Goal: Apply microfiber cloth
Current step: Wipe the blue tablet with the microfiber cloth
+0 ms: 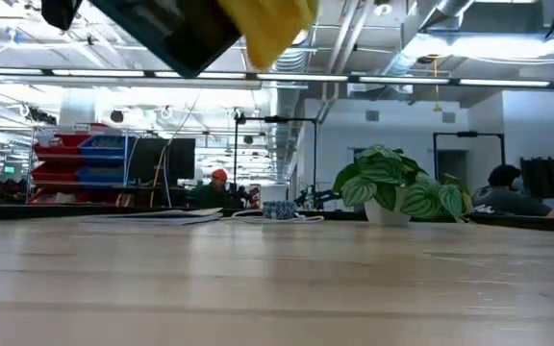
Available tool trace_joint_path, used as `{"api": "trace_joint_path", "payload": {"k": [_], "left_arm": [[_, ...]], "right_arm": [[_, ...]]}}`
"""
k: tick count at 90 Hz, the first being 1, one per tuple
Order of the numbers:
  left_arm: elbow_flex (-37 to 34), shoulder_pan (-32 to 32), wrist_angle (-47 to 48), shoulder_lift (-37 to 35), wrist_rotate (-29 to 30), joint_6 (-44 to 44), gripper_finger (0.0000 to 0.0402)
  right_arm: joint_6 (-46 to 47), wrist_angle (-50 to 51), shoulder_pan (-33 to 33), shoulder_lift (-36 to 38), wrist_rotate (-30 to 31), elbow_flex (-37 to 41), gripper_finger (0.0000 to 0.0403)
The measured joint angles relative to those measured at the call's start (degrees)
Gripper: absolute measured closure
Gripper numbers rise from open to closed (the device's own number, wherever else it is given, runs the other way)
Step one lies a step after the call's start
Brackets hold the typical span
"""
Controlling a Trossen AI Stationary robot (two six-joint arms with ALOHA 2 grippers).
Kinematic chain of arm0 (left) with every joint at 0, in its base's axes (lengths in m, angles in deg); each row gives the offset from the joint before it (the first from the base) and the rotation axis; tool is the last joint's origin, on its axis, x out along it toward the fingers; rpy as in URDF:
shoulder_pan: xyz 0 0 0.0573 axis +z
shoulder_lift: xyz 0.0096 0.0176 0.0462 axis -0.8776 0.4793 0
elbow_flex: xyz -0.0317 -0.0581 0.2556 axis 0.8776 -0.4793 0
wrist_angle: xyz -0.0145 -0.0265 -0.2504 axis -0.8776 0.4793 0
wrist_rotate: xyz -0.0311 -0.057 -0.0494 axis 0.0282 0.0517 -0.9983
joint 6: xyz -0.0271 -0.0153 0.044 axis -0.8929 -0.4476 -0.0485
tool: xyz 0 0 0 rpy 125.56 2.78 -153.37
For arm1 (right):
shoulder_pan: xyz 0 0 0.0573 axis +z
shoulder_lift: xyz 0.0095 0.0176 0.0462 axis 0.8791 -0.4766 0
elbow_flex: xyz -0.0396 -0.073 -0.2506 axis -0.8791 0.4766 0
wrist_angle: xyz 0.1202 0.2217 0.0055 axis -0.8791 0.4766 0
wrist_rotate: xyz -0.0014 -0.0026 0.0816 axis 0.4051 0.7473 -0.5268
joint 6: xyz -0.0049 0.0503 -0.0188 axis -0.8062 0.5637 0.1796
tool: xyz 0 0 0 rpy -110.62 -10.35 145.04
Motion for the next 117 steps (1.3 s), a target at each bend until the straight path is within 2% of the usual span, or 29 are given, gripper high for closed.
{"api": "trace_joint_path", "payload": {"k": [9,18,30,47,64,83,95,117], "left_arm": [[0.05,-0.55,-0.35,0.03,-0.23,0.78,0.0391],[-0.03,-1.14,-0.09,0.24,-1.14,1.37,0.0391],[-0.03,-2.42,0.06,-0.13,0.85,2.35,0.0391],[0.06,-2.63,-0.89,-0.42,3.15,2.84,0.0391],[0.10,-2.79,-1.07,-0.40,2.57,2.62,0.0391],[0.07,-3.81,-0.07,-0.42,2.75,2.89,0.0391],[0.07,-3.80,-0.24,-0.39,4.95,3.34,0.0391],[0.07,-0.96,-4.04,-0.39,6.19,5.04,0.0391]], "right_arm": [[0.47,-0.64,0.06,0.23,0.37,0.54,0.0399],[4.99,1.12,0.53,0.12,-1.49,2.03,0.0399],[8.60,2.84,1.33,-0.18,-2.41,4.67,0.0399],[1.78,-2.36,1.54,1.77,2.79,6.63,0.0400],[-0.92,-3.88,1.34,5.22,6.77,6.65,0.0400],[6.32,-4.00,2.15,5.37,3.21,10.31,0.0400],[11.59,-2.32,2.75,2.47,0.31,11.10,0.0400],[12.00,-2.67,3.71,-4.41,-1.42,6.04,0.0400]]}}
